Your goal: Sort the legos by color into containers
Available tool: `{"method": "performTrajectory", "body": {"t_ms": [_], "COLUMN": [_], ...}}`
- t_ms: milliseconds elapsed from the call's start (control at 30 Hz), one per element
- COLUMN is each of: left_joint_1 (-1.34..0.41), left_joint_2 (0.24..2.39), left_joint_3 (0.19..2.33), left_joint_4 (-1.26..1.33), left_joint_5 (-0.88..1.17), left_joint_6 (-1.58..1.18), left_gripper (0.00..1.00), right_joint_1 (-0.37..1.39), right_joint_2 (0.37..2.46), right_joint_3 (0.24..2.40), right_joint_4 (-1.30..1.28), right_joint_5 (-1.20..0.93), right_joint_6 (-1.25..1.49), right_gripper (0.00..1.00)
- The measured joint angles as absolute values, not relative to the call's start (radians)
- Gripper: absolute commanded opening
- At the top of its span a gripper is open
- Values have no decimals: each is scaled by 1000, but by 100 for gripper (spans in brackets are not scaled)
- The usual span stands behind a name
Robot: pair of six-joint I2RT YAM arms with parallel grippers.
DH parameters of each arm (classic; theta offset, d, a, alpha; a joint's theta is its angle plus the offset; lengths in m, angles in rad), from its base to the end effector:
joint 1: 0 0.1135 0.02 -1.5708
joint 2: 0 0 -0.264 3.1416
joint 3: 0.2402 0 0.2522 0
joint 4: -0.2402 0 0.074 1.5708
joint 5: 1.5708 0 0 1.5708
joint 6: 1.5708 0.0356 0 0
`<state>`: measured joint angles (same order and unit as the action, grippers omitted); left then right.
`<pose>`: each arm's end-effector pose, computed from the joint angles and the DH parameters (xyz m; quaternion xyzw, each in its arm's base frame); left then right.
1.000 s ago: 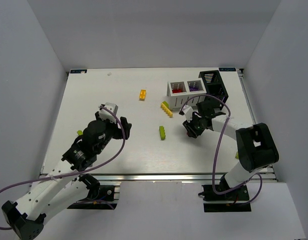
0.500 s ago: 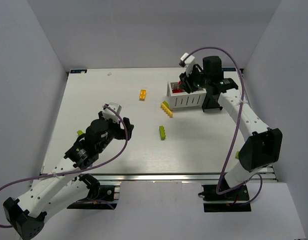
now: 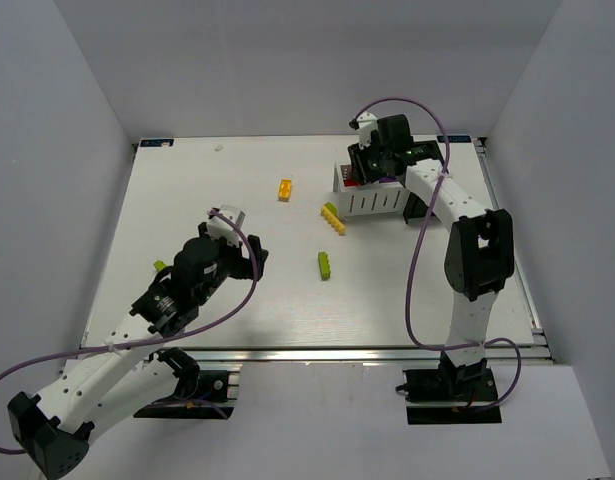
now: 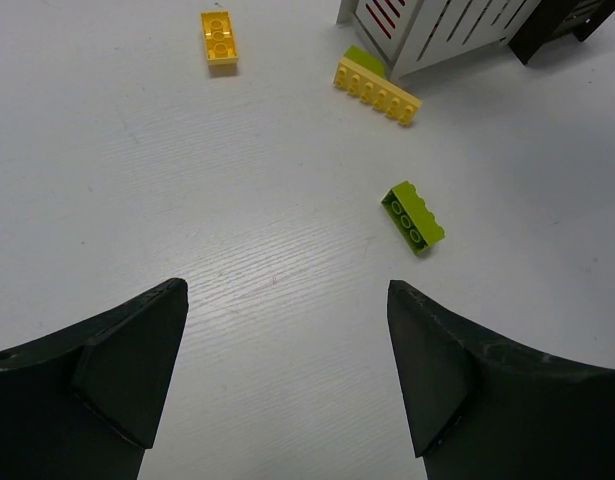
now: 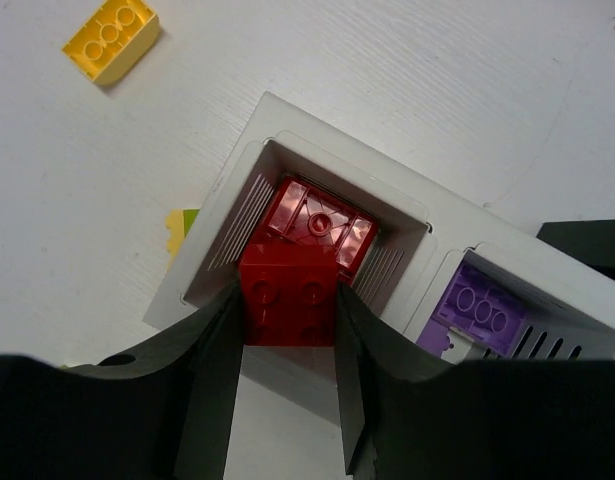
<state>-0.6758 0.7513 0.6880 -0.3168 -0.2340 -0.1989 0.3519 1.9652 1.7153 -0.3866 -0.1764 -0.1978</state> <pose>0.1426 -0.1038 0.2978 0.1306 0.8145 -0.1483 0.5455 0.4309 0.1649 0.2900 -0.2796 0.8452 0.1129 0.4412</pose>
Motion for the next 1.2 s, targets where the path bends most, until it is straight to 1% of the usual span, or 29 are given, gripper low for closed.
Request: {"method": "performTrajectory", "body": {"t_ms": [67, 100, 133, 167, 200, 300, 367, 400, 433, 467, 533, 567, 667, 700, 733, 767, 800, 833, 867, 900, 933, 967, 1000, 1033, 1100, 1200], "left_joint_1": [-676, -676, -676, -676, -676, -676, -676, -676, -676, -677, -677, -679, -687, -690, -691, -692, -694, -697, -700, -702, -705, -709, -715, -723, -738, -761], "left_joint_2": [752, 754, 756, 759, 764, 778, 795, 807, 822, 838, 877, 901, 1008, 1048, 1095, 1146, 1195, 1246, 1297, 1337, 1375, 1406, 1431, 1452, 1483, 1521], "left_joint_3": [688, 687, 687, 687, 687, 681, 679, 679, 679, 679, 679, 679, 689, 694, 705, 721, 738, 759, 783, 802, 821, 838, 854, 869, 898, 949], "left_joint_4": [-315, -313, -313, -311, -308, -292, -279, -269, -258, -248, -222, -207, -164, -152, -146, -142, -142, -142, -144, -150, -155, -160, -166, -177, -192, -226], "left_joint_5": [-228, -224, -218, -212, -203, -160, -119, -102, -84, -62, -18, 2, 72, 88, 103, 115, 120, 121, 121, 118, 112, 107, 95, 78, 53, 13], "left_joint_6": [-199, -199, -199, -198, -198, -195, -196, -197, -201, -211, -224, -236, -276, -294, -312, -331, -350, -371, -396, -415, -432, -455, -476, -497, -515, -537], "left_gripper": [91, 91, 91, 91, 91, 91, 88, 85, 74, 67, 50, 31, 8, 5, 5, 8, 17, 26, 36, 61, 74, 78, 81, 88, 91, 92], "right_joint_1": [352, 351, 351, 351, 351, 349, 349, 349, 349, 348, 347, 344, 327, 315, 296, 272, 244, 211, 181, 148, 120, 97, 83, 69, 43, 3], "right_joint_2": [1969, 1969, 1969, 1969, 1969, 1969, 1969, 1969, 1969, 1969, 1960, 1942, 1785, 1707, 1625, 1538, 1464, 1386, 1324, 1266, 1215, 1172, 1143, 1115, 1064, 1019], "right_joint_3": [1728, 1734, 1742, 1748, 1753, 1754, 1754, 1754, 1754, 1754, 1750, 1728, 1555, 1480, 1412, 1351, 1306, 1259, 1222, 1183, 1145, 1105, 1071, 1029, 927, 815], "right_joint_4": [-393, -394, -393, -393, -393, -395, -395, -394, -394, -395, -395, -384, -352, -336, -327, -321, -312, -289, -279, -268, -259, -257, -258, -249, -233, -239], "right_joint_5": [-173, -173, -173, -175, -175, -184, -186, -186, -187, -188, -194, -204, -238, -256, -277, -296, -307, -317, -324, -325, -324, -326, -325, -327, -340, -364], "right_joint_6": [-191, -189, -187, -187, -186, -186, -186, -186, -186, -186, -193, -190, -171, -160, -147, -133, -121, -111, -103, -93, -84, -83, -74, -67, -60, -59], "right_gripper": [43, 54, 59, 61, 69, 70, 70, 67, 63, 57, 14, 0, 0, 0, 0, 0, 0, 5, 13, 37, 49, 59, 75, 79, 80, 79]}}
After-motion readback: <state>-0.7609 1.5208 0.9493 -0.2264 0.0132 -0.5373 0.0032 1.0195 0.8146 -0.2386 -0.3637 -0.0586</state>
